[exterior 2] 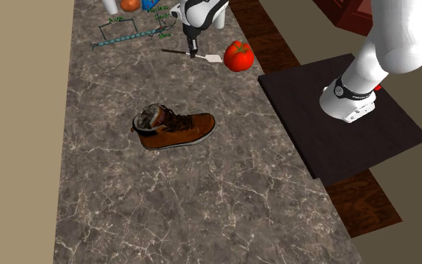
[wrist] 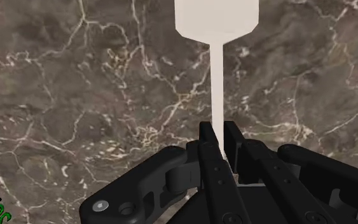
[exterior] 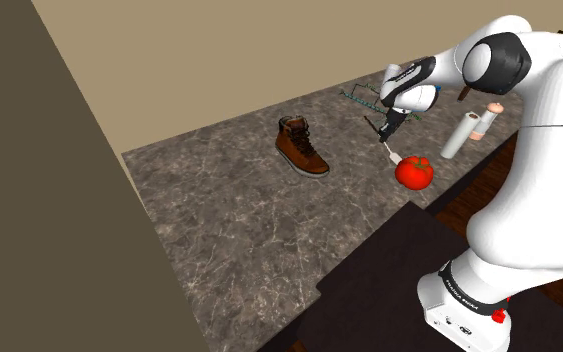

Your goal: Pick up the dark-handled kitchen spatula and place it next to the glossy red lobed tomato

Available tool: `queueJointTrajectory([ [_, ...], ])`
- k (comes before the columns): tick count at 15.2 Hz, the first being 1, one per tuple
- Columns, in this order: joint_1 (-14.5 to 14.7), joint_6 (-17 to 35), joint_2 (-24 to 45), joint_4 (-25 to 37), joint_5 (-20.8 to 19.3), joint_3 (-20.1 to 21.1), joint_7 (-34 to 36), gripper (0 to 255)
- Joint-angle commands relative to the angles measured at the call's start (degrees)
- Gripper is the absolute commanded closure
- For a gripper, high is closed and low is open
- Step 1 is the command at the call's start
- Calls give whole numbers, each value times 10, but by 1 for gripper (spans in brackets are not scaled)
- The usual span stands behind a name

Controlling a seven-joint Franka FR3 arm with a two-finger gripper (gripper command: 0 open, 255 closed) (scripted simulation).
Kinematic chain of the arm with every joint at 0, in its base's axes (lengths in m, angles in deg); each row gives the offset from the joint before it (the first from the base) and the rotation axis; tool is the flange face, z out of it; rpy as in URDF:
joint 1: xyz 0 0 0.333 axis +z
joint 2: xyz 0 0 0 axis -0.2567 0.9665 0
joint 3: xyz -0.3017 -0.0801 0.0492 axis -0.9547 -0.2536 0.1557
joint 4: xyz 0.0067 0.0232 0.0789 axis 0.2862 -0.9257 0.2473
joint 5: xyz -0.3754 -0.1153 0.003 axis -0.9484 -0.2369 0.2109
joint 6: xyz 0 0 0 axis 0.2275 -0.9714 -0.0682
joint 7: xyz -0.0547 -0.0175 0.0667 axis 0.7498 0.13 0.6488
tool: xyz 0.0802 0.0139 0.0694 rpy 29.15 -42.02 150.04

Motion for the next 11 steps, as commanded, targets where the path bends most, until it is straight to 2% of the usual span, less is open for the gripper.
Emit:
queueJointTrajectory([
  [1, -1, 13, 10, -3, 2, 2, -2, 255],
  [5, -3, 33, 36, 3, 5, 5, -5, 255],
  [11, -3, 33, 36, 3, 5, 5, -5, 255],
])
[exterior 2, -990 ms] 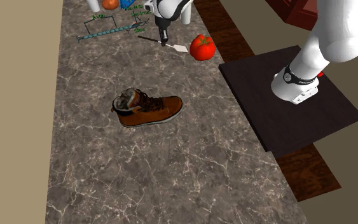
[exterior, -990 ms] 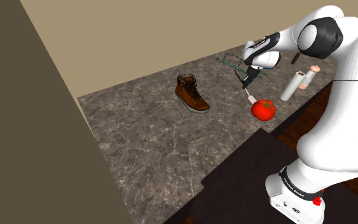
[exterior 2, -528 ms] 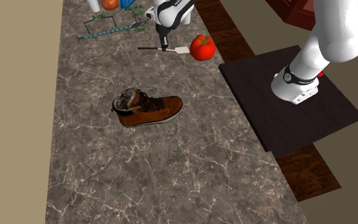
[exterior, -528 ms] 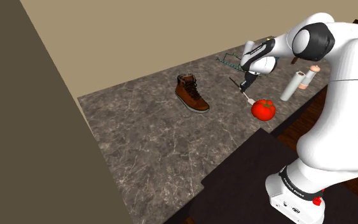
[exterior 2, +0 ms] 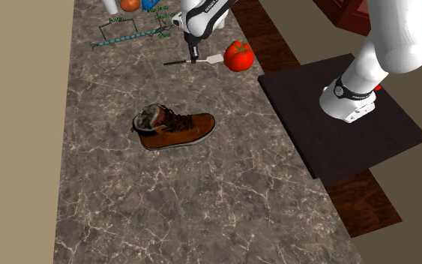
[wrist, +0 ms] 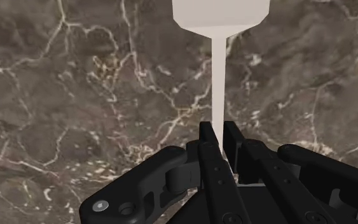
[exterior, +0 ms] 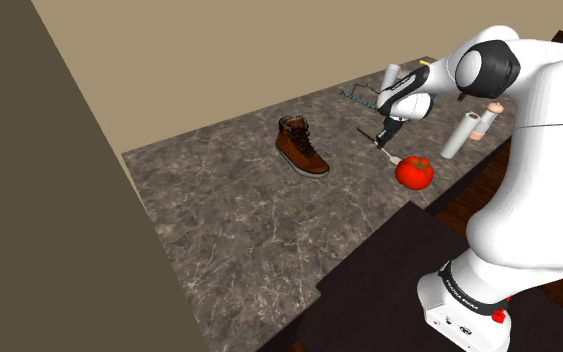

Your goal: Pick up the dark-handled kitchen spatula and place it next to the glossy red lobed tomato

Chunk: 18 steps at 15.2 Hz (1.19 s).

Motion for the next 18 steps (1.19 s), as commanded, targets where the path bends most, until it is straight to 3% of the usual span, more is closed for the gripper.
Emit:
queueJointTrajectory([
  [1, 0, 0, 0, 0, 0, 0, 0, 255],
  [2, 0, 0, 0, 0, 0, 0, 0, 255],
  [3, 0, 0, 0, 0, 0, 0, 0, 0],
  [8, 0, 0, 0, 0, 0, 0, 0, 0],
  [12, 4, -43, -59, -16, -8, -7, 5, 0],
  [18, 4, -43, -59, -16, -8, -7, 5, 0],
])
